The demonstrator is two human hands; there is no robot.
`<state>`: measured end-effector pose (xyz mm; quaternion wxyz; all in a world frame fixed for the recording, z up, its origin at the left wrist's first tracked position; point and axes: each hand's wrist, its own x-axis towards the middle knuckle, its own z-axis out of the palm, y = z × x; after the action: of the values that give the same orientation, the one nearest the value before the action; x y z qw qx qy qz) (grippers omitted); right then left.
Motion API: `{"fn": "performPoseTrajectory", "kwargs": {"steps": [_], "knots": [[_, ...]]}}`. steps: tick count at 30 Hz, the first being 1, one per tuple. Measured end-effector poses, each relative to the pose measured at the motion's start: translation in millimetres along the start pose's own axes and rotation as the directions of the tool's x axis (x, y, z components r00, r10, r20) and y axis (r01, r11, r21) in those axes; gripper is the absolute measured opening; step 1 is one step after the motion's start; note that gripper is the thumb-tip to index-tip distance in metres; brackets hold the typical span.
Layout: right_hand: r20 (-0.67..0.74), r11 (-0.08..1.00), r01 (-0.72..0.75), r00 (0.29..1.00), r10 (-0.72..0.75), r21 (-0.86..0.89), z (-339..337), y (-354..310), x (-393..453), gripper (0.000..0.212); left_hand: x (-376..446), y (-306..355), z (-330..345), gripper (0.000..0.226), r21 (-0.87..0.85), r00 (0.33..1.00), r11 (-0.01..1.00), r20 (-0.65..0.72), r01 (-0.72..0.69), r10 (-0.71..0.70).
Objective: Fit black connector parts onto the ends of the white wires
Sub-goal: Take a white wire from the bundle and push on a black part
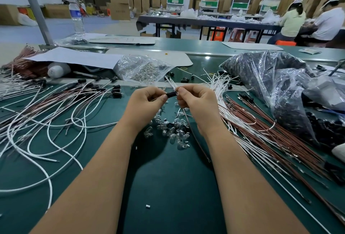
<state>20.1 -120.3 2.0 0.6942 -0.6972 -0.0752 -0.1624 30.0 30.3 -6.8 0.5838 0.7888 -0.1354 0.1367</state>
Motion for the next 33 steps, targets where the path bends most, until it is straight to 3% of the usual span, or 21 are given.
{"fn": "performPoseTrajectory", "kwargs": {"steps": [6, 16, 33], "knots": [[-0.019, 0.990, -0.130, 0.991, 0.132, 0.054, -0.2, 8.0, -0.4, 0.011, -2.7, 2.1, -1.2, 0.001, 0.009, 0.998, 0.998, -0.012, -0.066, 0.066], [-0.010, 0.977, -0.214, 0.977, 0.214, 0.025, 3.3, 13.9, -0.7, 0.017, -3.6, -3.3, -3.9, 0.008, 0.093, 0.997, 0.993, -0.005, -0.070, 0.071], [0.054, 0.985, -0.168, 0.984, 0.169, -0.022, 6.0, 14.8, -3.9, 0.018, -2.5, -10.4, -2.3, 0.006, 0.011, 0.999, 1.000, 0.048, 0.015, -0.015]]}}
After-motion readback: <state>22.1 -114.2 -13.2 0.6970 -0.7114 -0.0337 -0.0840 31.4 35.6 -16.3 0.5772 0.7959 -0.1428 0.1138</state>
